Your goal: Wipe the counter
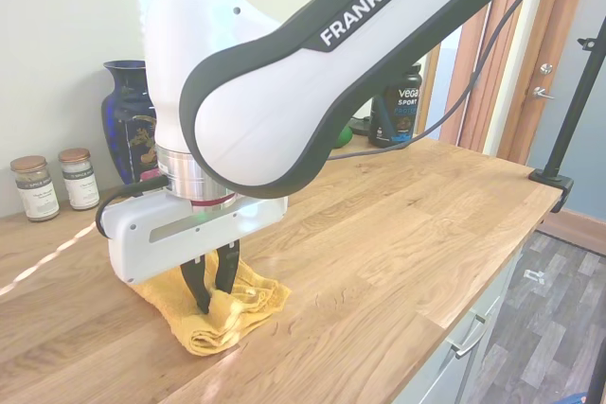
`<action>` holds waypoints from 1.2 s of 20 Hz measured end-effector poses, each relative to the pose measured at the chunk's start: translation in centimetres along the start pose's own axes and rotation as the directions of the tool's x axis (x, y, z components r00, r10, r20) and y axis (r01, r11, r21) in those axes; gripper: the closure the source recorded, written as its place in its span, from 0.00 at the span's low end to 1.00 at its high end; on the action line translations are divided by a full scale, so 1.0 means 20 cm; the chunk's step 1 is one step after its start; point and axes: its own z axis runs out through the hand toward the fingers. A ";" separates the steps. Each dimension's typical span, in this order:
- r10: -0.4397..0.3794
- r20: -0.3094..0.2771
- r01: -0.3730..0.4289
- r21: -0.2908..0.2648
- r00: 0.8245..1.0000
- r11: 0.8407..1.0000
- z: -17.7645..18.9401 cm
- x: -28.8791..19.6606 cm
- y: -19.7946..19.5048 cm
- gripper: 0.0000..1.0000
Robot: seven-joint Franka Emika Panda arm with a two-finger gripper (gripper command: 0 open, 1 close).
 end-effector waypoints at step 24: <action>-0.011 -0.013 0.011 0.004 1.000 1.000 -0.01 0.03 0.05 0.00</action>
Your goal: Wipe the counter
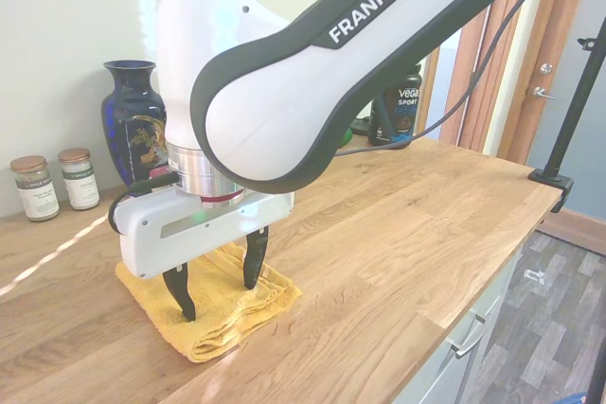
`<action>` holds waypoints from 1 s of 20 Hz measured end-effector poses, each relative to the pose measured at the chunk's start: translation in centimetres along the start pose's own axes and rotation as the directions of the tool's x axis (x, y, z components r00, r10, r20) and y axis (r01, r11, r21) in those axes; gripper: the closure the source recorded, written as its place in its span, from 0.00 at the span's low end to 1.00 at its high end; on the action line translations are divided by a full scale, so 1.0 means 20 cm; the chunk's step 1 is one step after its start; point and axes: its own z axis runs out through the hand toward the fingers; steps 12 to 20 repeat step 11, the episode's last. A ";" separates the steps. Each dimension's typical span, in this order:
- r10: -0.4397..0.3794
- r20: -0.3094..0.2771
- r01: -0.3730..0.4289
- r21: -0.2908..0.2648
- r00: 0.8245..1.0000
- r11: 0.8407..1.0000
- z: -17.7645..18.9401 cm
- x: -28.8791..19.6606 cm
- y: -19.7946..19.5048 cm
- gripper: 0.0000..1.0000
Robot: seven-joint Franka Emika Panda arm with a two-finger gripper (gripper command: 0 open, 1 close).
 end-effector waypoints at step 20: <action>-0.058 -0.081 0.065 0.078 0.995 0.995 -0.27 -0.25 0.30 0.00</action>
